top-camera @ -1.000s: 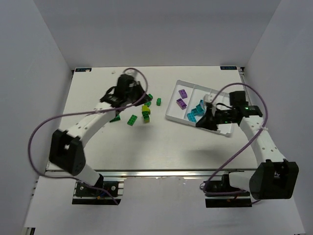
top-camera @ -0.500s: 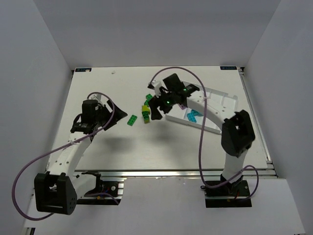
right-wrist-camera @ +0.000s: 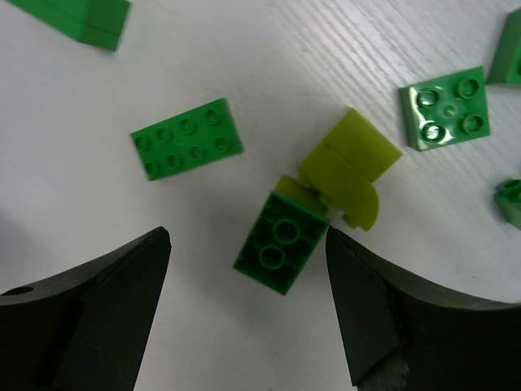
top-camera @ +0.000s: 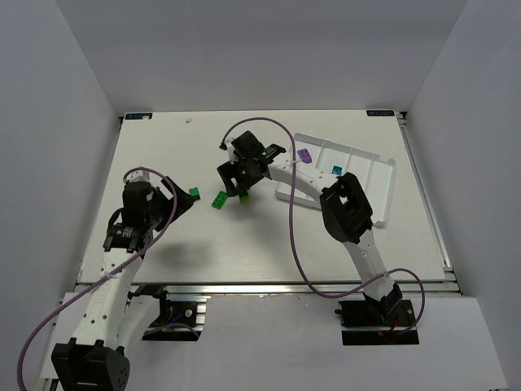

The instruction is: Sort the legos into containers by color

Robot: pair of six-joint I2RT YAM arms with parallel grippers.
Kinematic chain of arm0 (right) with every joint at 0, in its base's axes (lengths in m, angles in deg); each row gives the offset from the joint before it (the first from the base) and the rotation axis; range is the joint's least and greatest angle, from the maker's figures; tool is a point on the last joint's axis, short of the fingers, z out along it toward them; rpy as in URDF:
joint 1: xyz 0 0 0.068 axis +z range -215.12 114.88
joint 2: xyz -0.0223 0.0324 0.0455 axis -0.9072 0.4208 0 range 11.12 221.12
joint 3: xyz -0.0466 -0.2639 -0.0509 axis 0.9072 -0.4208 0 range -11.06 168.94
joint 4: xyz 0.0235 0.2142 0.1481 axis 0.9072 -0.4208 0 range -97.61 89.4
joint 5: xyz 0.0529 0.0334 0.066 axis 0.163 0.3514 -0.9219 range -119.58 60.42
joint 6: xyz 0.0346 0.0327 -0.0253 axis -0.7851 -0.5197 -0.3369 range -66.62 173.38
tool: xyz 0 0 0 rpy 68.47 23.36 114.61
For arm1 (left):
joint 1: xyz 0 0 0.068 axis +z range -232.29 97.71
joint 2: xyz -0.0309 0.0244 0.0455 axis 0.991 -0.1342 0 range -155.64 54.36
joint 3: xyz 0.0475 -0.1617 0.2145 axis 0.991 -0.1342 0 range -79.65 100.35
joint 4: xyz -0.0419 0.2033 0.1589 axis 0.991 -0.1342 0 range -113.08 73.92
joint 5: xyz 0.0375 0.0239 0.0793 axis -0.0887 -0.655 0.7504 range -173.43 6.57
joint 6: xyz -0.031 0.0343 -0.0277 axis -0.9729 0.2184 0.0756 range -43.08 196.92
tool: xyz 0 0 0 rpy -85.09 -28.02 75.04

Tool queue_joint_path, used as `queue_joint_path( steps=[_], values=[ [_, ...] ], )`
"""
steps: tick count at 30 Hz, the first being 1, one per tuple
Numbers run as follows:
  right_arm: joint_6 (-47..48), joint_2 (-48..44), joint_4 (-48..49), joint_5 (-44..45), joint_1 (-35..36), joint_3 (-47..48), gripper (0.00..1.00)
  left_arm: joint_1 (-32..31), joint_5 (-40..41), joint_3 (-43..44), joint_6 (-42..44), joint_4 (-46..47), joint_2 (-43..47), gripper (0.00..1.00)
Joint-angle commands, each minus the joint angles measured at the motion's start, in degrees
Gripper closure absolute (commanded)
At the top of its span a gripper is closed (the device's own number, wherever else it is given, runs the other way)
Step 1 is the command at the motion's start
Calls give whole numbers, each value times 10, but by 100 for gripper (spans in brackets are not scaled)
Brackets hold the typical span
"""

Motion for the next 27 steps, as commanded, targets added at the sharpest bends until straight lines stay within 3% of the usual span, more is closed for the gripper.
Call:
queue_joint_path(
  steps=[1, 5, 14, 17, 21, 27],
  values=[
    [-16, 3, 8, 68, -2, 31, 19, 4, 42, 7, 12, -40, 31, 2],
    [-10, -3, 17, 118, 6, 3, 22, 4, 51, 1, 14, -54, 48, 2],
    [-9, 0, 13, 83, 10, -19, 34, 4, 50, -7, 6, -50, 56, 2],
    [-3, -1, 14, 83, 11, -19, 42, 4, 49, -6, 2, -50, 61, 2],
    [10, -16, 18, 79, 10, -23, 63, 4, 28, -14, -9, -35, 69, 2],
    [37, -57, 15, 15, 6, -37, 88, 4, -71, -47, -40, 57, 82, 2]
  ],
)
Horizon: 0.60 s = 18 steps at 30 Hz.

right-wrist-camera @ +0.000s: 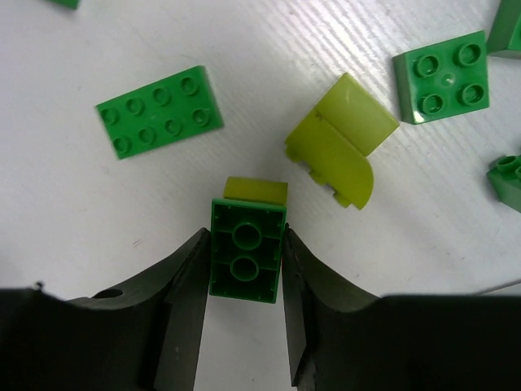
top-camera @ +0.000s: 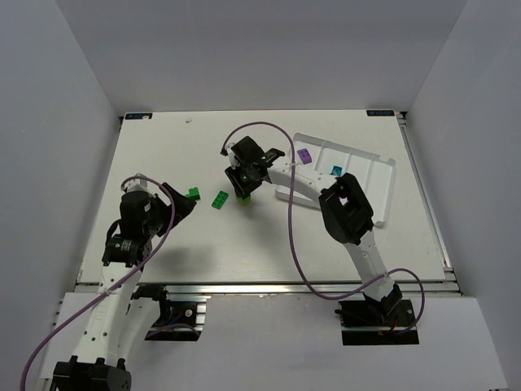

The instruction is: Sort the legos into containers by color

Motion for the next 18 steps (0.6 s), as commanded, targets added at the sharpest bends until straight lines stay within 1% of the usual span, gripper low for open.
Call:
queue_joint_path(
  steps=[1, 2, 3, 6, 7, 9, 10, 11, 12, 13, 15, 16, 17, 18],
  values=[
    [28, -73, 11, -62, -3, -6, 90, 4, -80, -15, -24, 76, 11, 2],
    [29, -82, 9, -74, -5, -8, 91, 4, -92, -24, -37, 108, 13, 2],
    [29, -90, 4, -88, -11, -10, 95, 4, -117, -30, -44, 125, 18, 2],
    [54, -125, -7, -153, -28, -25, 99, 4, -145, -53, -73, 186, 24, 2],
    [57, -143, -12, -197, -34, -29, 100, 4, -165, -59, -81, 202, 27, 3],
    [77, -161, -19, -252, -57, -42, 100, 4, -185, -81, -112, 261, 29, 3],
    [86, -179, -29, -329, -67, -46, 100, 3, -209, -89, -125, 284, 30, 4],
    [98, -187, -33, -366, -78, -49, 100, 4, -219, -98, -152, 340, 30, 5],
    [102, -199, -37, -408, -100, -58, 100, 2, -225, -111, -162, 363, 29, 5],
    [115, -205, -47, -497, -121, -62, 100, 2, -234, -117, -180, 406, 30, 6],
    [116, -223, -50, -562, -130, -75, 100, -4, -239, -126, -193, 453, 33, 8],
    [116, -228, -50, -628, -146, -94, 100, -8, -239, -133, -199, 505, 34, 8],
    [115, -235, -47, -650, -154, -103, 100, -12, -237, -138, -212, 529, 35, 9],
    [111, -248, -42, -692, -156, -120, 100, -22, -237, -144, -219, 558, 33, 9]
  ],
)
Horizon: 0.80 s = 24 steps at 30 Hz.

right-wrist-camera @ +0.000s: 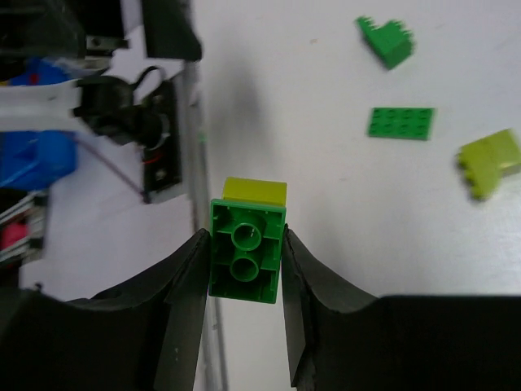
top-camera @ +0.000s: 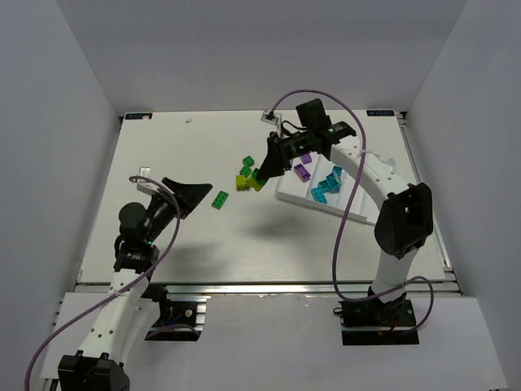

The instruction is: Sort the legos into containers by color

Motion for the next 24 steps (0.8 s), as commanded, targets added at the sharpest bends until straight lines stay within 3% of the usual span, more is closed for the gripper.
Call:
queue_joint_path(
  steps=[1, 4, 11, 24],
  values=[
    [12, -30, -12, -212, -10, -39, 100, -22, -25, -11, -48, 196, 5, 9],
    [-21, -54, 24, -246, -10, -63, 100, -65, -22, -4, -56, 259, -31, 10],
    [-60, -88, 73, -248, -13, -88, 100, -215, 26, 50, 0, 289, -147, 13],
    [-129, -122, 135, -257, -30, -138, 100, -246, 23, 80, 16, 312, -191, 15]
  ],
)
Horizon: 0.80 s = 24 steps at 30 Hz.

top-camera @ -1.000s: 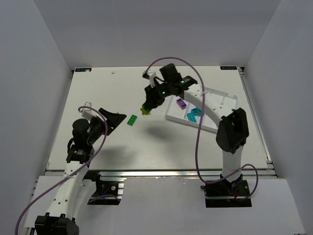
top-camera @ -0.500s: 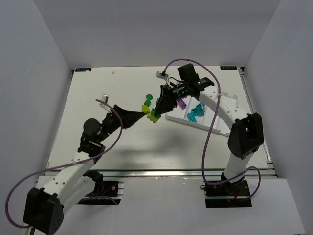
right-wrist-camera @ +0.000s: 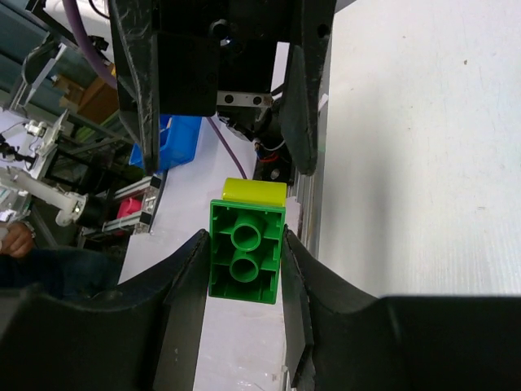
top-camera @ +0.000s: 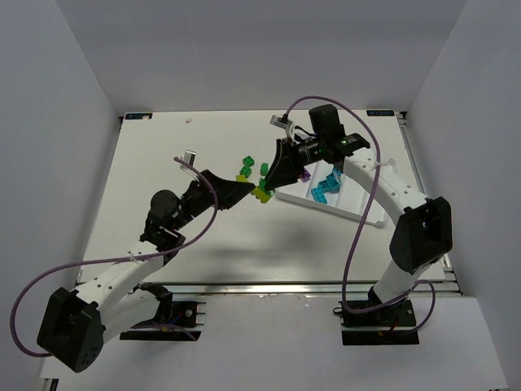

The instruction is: Sort the legos into containers by color

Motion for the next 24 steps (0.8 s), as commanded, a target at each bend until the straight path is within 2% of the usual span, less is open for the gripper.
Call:
queue_joint_path(
  steps=[1, 4, 8, 11, 16, 24],
  values=[
    [-27, -17, 40, -22, -2, -2, 100, -10, -9, 22, 10, 25, -7, 16],
    [-47, -15, 52, -26, -2, -2, 100, -22, -12, 26, 14, 21, -17, 17],
    [-133, -33, 175, -29, -2, -41, 100, -33, -5, 30, 24, 9, -23, 19],
    [-190, -46, 231, -28, -2, -73, 100, -33, -3, 30, 28, 6, -23, 23],
    [-198, -53, 231, -27, -4, -82, 100, -33, -4, 32, 32, -5, -24, 28],
    [-215, -55, 262, -30, -12, -79, 100, -33, -10, 30, 31, -12, -28, 30]
  ],
)
